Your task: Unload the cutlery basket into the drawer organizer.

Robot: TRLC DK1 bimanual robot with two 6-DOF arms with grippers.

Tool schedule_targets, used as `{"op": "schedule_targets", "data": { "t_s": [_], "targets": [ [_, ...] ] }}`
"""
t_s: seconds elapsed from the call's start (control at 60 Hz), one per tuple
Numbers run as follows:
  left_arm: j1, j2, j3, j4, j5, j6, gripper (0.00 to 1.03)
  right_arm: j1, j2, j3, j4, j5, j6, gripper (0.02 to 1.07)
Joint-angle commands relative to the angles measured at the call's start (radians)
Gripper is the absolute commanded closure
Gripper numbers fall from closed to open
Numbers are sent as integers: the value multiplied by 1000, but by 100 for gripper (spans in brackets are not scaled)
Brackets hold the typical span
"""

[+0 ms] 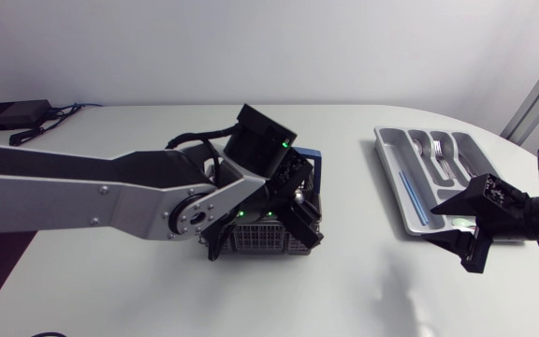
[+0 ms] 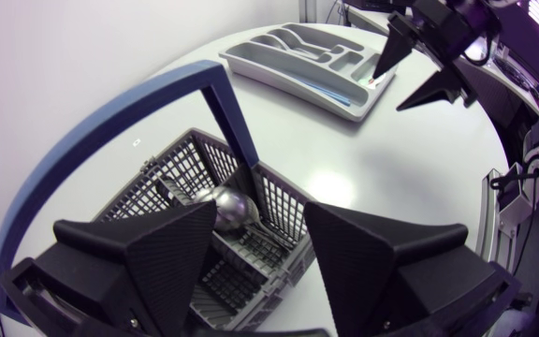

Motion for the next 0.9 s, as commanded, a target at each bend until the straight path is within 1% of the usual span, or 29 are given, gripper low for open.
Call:
{"op": "schedule_targets", "data": {
  "t_s": [0.0, 0.083, 0.2, 0.317, 0.367, 0.433, 0.533, 0.567, 0.6, 0.633, 0.717, 0.817, 0.883],
  "targets": [
    [22, 43, 48, 9, -18, -40, 37, 34, -48, -55, 6, -9, 52, 29],
    [37, 75, 77, -2, -21, -59, 37, 69, -81, -81, 17, -9, 94, 29],
    [55, 119, 138, -63, -18, -97, 37, 113, -126, -114, 24, -8, 141, 29],
    [60, 138, 157, -80, -13, -111, 38, 142, -150, -137, 34, 2, 164, 29],
    [65, 142, 158, -83, -10, -114, 43, 144, -153, -138, 34, 2, 164, 29],
    [68, 144, 157, -92, 12, -117, 45, 146, -153, -140, 35, 5, 164, 29],
    [65, 153, 157, -94, 15, -119, 56, 149, -155, -141, 35, 6, 167, 28],
    [62, 156, 157, -97, 16, -117, 59, 150, -160, -143, 35, 6, 171, 27],
    [60, 158, 157, -101, 32, -117, 62, 150, -164, -146, 35, 6, 171, 26],
    [57, 161, 157, -104, 36, -117, 63, 152, -169, -150, 37, 6, 171, 26],
    [52, 167, 160, -110, 42, -115, 70, 153, -172, -158, 41, 8, 171, 26],
    [42, 167, 163, -117, 67, -111, 72, 156, -176, -167, 43, 8, 171, 26],
    [34, 168, 164, -121, 68, -111, 72, 161, -184, -172, 44, 8, 174, 26]
  ]
}}
